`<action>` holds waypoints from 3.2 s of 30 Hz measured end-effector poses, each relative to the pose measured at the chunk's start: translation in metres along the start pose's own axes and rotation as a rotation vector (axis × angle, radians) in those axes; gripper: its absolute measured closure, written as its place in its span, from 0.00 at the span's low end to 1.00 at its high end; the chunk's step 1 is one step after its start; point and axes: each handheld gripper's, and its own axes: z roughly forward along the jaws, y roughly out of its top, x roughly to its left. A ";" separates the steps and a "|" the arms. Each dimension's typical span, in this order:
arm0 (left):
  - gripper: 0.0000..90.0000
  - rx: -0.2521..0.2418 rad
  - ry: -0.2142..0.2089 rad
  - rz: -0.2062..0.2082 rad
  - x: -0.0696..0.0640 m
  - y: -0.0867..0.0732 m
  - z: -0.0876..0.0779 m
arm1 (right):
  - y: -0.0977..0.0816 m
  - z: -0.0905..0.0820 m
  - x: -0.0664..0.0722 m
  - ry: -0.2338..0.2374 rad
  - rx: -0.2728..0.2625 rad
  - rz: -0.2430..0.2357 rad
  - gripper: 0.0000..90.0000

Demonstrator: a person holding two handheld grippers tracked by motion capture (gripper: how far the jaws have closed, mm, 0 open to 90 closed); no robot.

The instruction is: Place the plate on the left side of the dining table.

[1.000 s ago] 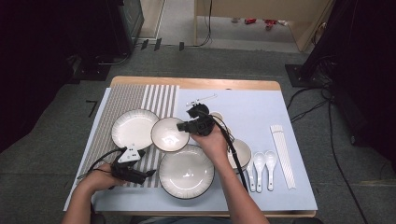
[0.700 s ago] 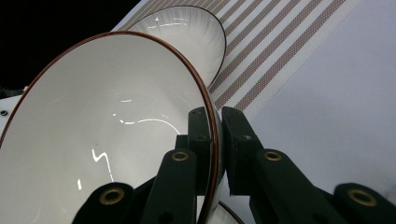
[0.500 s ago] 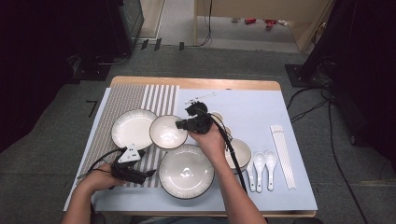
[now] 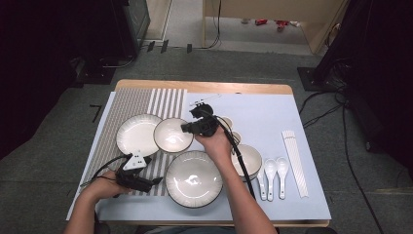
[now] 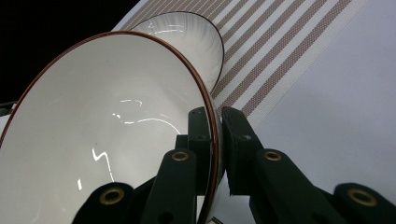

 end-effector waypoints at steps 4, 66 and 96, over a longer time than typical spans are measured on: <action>0.18 0.000 0.000 0.000 0.000 0.000 0.000 | 0.000 0.004 0.001 -0.004 0.008 -0.002 0.92; 0.17 0.006 0.001 0.007 -0.001 0.000 0.000 | 0.016 0.055 0.005 -0.024 0.005 0.016 0.92; 0.17 0.005 0.001 0.008 -0.001 0.000 0.000 | 0.019 0.080 0.007 0.020 0.010 0.045 0.92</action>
